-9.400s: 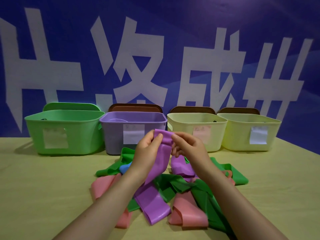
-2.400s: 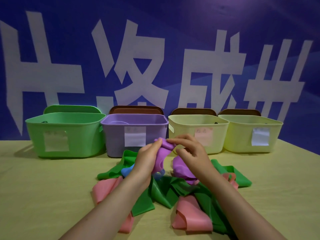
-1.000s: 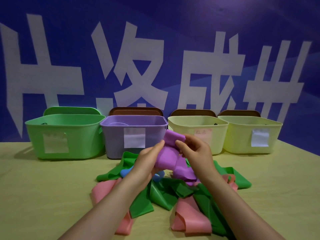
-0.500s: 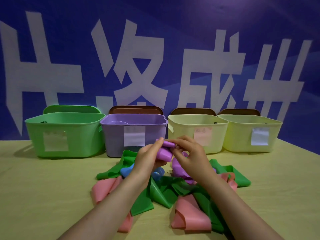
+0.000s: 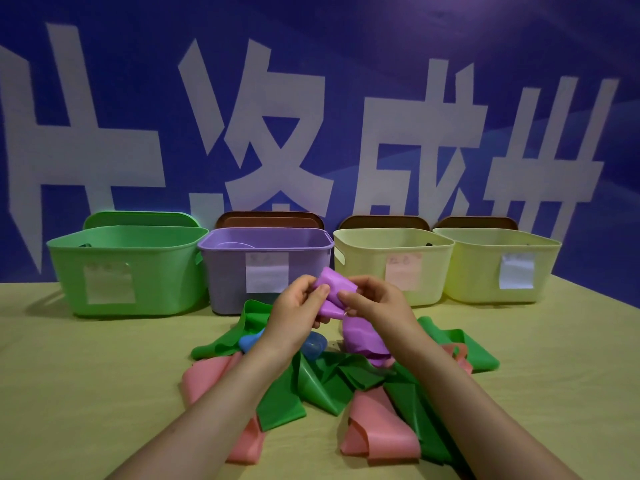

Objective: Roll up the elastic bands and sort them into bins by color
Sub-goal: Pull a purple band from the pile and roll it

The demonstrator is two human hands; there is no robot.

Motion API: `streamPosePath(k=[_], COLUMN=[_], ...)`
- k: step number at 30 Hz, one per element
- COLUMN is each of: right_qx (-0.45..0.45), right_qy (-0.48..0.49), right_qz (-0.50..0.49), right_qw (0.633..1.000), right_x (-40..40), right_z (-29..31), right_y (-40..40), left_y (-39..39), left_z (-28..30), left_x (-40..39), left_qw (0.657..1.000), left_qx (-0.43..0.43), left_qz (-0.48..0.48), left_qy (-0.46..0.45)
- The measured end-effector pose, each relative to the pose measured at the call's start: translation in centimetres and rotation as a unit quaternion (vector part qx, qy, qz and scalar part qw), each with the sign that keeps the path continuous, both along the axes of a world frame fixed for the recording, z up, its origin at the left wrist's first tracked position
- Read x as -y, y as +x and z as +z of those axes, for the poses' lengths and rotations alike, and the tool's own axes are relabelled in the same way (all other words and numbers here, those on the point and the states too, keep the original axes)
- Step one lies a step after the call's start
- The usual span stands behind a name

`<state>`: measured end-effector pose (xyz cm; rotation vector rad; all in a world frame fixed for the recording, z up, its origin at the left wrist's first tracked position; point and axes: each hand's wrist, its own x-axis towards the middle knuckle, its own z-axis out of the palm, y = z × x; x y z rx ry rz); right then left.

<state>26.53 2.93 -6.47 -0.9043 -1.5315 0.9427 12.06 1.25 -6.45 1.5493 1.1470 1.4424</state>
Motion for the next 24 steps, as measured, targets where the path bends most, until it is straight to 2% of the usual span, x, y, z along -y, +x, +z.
streamPosePath(k=[2, 5, 8, 12, 15, 19, 22, 24], right_qx=[0.002, 0.016, 0.060, 0.109, 0.130, 0.137, 0.107, 0.065], right_qy=[0.027, 0.089, 0.155, 0.223, 0.256, 0.285, 0.258, 0.224], right_qz=[-0.021, -0.047, -0.081, -0.133, -0.149, -0.098, -0.072, -0.060], right_qw=[0.999, 0.995, 0.983, 0.959, 0.946, 0.944, 0.958, 0.971], right_x=[0.03, 0.14, 0.12, -0.48, -0.70, -0.42, -0.20, -0.05], right_z=[0.00, 0.00, -0.27, -0.88, -0.91, -0.88, -0.91, -0.72], right_y=[0.12, 0.18, -0.03, 0.03, 0.49, 0.51, -0.01, -0.21], left_y=[0.05, 0.27, 0.42, 0.25, 0.43, 0.45, -0.10, -0.12], left_z=[0.23, 0.28, 0.20, 0.62, 0.75, 0.71, 0.80, 0.74], left_x=[-0.01, 0.14, 0.51, 0.50, 0.57, 0.33, -0.10, -0.21], left_qw=[1.000, 0.988, 0.953, 0.905, 0.901, 0.907, 0.909, 0.923], left_qx=[0.024, 0.132, 0.259, 0.363, 0.371, 0.380, 0.386, 0.359], left_qz=[-0.013, -0.040, -0.066, -0.112, -0.116, -0.089, -0.075, -0.072], left_qy=[-0.014, -0.076, -0.140, -0.189, -0.193, -0.159, -0.137, -0.120])
